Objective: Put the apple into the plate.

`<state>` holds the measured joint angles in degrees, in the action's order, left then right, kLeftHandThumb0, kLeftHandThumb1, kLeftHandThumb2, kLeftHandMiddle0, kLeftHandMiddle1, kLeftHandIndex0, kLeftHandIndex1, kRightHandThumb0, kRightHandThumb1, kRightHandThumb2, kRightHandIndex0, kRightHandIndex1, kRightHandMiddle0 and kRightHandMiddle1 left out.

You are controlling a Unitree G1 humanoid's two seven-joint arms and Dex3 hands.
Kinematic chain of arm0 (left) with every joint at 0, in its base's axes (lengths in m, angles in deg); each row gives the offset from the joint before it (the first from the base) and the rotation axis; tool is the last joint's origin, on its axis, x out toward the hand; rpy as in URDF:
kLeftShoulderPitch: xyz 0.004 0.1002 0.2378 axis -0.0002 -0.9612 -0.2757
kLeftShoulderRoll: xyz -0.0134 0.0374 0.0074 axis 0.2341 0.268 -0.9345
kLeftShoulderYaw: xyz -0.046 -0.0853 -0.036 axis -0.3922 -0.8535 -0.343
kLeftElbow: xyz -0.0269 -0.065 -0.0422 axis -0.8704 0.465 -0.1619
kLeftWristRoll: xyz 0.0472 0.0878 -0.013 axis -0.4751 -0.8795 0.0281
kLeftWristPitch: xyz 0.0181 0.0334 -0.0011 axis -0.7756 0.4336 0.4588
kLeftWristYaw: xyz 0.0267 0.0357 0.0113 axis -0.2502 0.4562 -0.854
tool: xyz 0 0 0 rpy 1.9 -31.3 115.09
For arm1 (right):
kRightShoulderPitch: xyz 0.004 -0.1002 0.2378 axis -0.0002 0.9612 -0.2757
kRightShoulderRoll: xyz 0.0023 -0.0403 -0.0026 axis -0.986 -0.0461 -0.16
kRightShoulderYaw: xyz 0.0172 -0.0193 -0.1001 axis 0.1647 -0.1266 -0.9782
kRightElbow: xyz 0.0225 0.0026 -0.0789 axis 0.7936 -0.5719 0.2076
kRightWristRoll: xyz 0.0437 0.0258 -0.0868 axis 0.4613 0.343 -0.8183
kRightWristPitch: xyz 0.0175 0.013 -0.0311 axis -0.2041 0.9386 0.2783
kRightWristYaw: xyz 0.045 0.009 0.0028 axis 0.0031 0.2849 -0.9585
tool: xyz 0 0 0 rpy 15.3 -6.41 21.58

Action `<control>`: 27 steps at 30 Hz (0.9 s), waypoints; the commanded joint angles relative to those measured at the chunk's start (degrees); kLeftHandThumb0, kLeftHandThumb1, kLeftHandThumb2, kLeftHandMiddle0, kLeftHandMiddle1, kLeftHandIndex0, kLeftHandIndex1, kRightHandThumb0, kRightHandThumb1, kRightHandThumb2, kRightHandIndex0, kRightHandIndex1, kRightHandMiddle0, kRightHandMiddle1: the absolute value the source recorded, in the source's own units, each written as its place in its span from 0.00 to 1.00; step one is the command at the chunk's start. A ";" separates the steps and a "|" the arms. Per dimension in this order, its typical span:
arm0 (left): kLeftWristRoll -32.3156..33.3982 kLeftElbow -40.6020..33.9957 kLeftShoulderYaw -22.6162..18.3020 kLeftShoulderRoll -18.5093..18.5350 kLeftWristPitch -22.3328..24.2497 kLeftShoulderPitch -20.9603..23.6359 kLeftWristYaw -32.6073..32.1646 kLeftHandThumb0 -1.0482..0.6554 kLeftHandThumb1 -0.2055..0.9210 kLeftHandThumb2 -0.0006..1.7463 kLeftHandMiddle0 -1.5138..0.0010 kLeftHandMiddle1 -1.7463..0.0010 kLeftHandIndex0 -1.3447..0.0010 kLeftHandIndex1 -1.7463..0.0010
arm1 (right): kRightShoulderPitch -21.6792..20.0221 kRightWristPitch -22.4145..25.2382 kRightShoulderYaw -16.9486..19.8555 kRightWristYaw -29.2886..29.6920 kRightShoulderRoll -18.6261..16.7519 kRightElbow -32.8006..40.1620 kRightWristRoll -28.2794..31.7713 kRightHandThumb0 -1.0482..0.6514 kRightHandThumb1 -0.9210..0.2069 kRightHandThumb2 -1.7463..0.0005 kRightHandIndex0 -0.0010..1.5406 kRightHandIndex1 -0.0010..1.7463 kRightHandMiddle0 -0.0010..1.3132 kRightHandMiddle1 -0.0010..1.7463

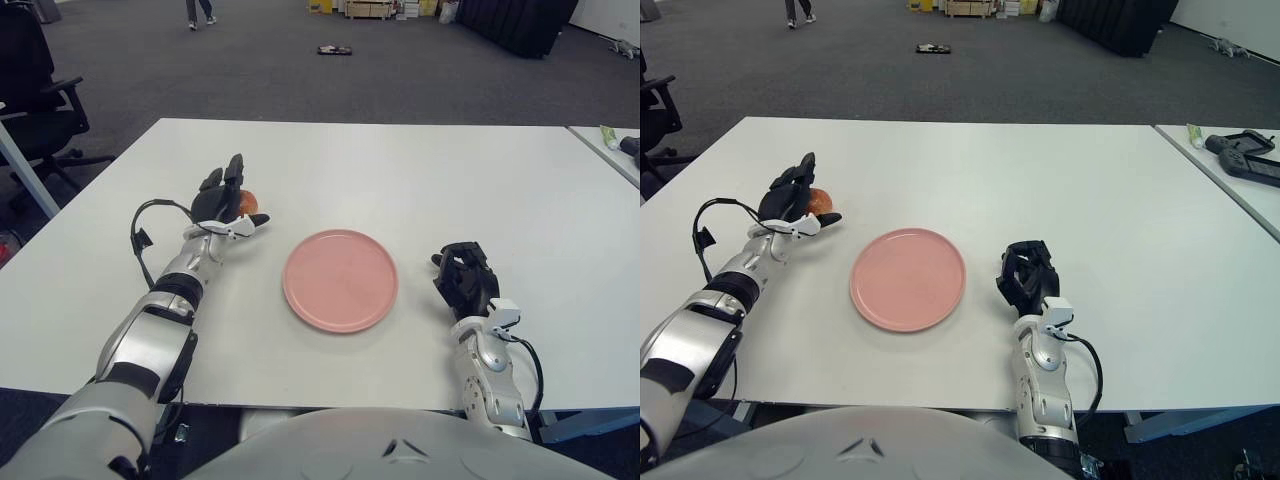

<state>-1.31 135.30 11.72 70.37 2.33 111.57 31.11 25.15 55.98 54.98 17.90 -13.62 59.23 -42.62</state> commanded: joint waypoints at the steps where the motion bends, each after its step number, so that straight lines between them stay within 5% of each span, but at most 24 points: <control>1: 0.66 2.39 0.78 -0.13 1.04 2.94 0.54 0.00 0.85 0.21 1.00 1.00 1.00 1.00 | -0.19 0.42 0.33 0.29 -0.55 0.16 -0.41 0.40 0.18 0.54 0.31 0.78 0.24 1.00; 27: 4.60 6.38 1.86 0.43 4.19 3.02 5.65 0.04 0.80 0.33 1.00 1.00 1.00 1.00 | 0.34 -0.38 1.20 -0.92 -0.81 0.37 0.81 0.40 0.17 0.55 0.32 0.78 0.23 1.00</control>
<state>2.68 140.79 13.41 70.57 5.58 113.62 35.52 25.58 55.95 55.79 17.14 -13.63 59.58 -42.29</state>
